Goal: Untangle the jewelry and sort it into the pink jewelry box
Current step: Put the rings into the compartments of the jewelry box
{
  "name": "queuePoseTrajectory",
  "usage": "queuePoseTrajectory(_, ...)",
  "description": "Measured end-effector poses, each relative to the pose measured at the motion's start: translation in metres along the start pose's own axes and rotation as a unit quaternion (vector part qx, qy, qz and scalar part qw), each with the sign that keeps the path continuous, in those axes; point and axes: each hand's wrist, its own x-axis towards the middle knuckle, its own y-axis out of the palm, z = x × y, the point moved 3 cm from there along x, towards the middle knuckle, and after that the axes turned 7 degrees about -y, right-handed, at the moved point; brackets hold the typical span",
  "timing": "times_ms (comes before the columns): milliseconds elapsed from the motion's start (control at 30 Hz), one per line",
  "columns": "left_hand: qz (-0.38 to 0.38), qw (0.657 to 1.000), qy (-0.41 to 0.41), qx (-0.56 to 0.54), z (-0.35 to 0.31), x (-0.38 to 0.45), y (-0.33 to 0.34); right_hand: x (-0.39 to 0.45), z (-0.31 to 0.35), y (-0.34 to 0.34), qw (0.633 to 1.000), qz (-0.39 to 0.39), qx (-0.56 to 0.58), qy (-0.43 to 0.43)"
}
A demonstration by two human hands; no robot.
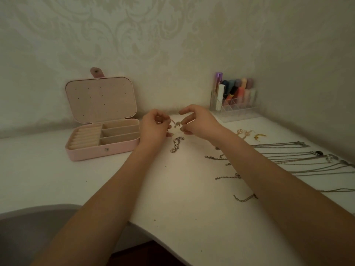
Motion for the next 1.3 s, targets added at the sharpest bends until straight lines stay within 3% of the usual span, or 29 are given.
queuePoseTrajectory(100, -0.032, 0.991, 0.055, 0.119, 0.004, 0.002, -0.001, 0.005, -0.006, -0.001, 1.0, -0.001, -0.005, 0.0)
queuePoseTrajectory(200, -0.054, 0.979, 0.077, 0.179, 0.002, 0.007, 0.0, 0.007, 0.0, -0.004, 0.994, -0.001, -0.095, -0.058)
queuePoseTrajectory(300, -0.056, 0.968, 0.084, 0.228, 0.001, 0.012, 0.002, 0.0, 0.004, 0.007, 0.972, 0.08, -0.195, -0.106)
queuePoseTrajectory(367, -0.045, 0.97, 0.084, 0.225, 0.002, 0.016, 0.002, -0.003, -0.001, 0.017, 0.939, 0.147, -0.294, -0.105)
queuePoseTrajectory(433, -0.03, 0.976, 0.091, 0.197, 0.001, 0.016, 0.002, -0.004, -0.006, 0.022, 0.906, 0.167, -0.376, -0.102)
queuePoseTrajectory(600, -0.02, 0.978, 0.107, 0.176, 0.0, 0.016, 0.004, -0.009, 0.005, 0.016, 0.876, 0.1, -0.441, -0.169)
queuePoseTrajectory(800, -0.044, 0.962, 0.112, 0.244, 0.004, 0.018, 0.003, -0.01, -0.009, 0.021, 0.848, 0.163, -0.492, -0.111)
queuePoseTrajectory(967, -0.062, 0.945, 0.123, 0.298, 0.007, 0.019, 0.002, -0.012, -0.007, 0.016, 0.864, 0.174, -0.466, -0.081)
queuePoseTrajectory(1100, -0.102, 0.956, 0.17, 0.217, -0.008, 0.011, 0.0, -0.002, 0.002, 0.004, 0.932, 0.088, -0.341, -0.087)
queuePoseTrajectory(1167, -0.098, 0.966, 0.182, 0.156, -0.016, 0.008, -0.001, -0.001, 0.007, 0.001, 0.949, 0.114, -0.281, -0.087)
queuePoseTrajectory(1300, -0.051, 0.99, 0.128, 0.033, -0.02, 0.007, -0.005, -0.006, 0.013, 0.001, 0.915, 0.207, -0.336, -0.086)
